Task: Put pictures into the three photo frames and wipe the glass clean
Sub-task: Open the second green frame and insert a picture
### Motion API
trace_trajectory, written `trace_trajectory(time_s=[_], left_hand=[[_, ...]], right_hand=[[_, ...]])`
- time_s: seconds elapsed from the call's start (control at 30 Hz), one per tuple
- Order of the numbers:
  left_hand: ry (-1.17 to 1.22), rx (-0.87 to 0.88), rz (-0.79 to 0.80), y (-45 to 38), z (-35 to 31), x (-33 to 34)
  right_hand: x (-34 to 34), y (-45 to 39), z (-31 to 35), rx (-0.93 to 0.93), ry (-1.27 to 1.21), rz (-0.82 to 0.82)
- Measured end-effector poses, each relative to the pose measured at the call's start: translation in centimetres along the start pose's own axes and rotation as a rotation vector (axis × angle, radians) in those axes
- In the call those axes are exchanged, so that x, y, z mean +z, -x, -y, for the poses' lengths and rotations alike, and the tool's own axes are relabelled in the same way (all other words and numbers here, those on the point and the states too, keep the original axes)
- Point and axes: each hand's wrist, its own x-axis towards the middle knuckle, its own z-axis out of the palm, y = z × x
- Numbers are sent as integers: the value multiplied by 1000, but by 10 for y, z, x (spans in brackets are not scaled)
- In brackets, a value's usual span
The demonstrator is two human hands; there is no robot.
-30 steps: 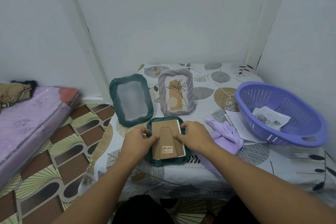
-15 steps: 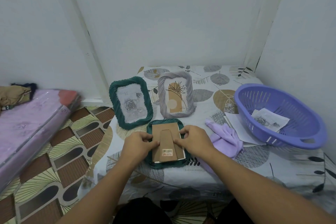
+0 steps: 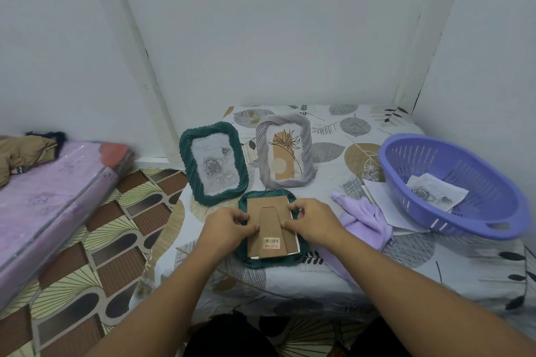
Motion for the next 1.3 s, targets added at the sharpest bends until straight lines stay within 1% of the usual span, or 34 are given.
trace_trajectory(time_s=[0.1,0.17,0.23,0.4,0.6,0.67,0.83,1.03,1.3], left_hand=[[-26,6,24,-2,-1,-2],[-32,17,14,-3,-2,-2],[-71,37,-35,-2,-3,-1],[-159,98,-226,-8,-6,4],[-113,201,-279,-10,9,19],[-109,200,-300,-10,12,21],[-64,174,-324,-8,13,23],[-94,173,-304,-10,15,24],[-16,164,-285,-13,15,23]], right_hand=[[0,-2,2,33,-15,6],[0,-2,3,54,-15,7],[-1,-3,3,72,-14,13],[-7,-9,6,96,-48,70],[-9,-12,9,76,-77,127],[-8,-14,7,69,-91,133],[-6,-15,4,68,-143,125],[-1,-17,-1,102,-185,108],[5,-19,-4,162,-274,112]])
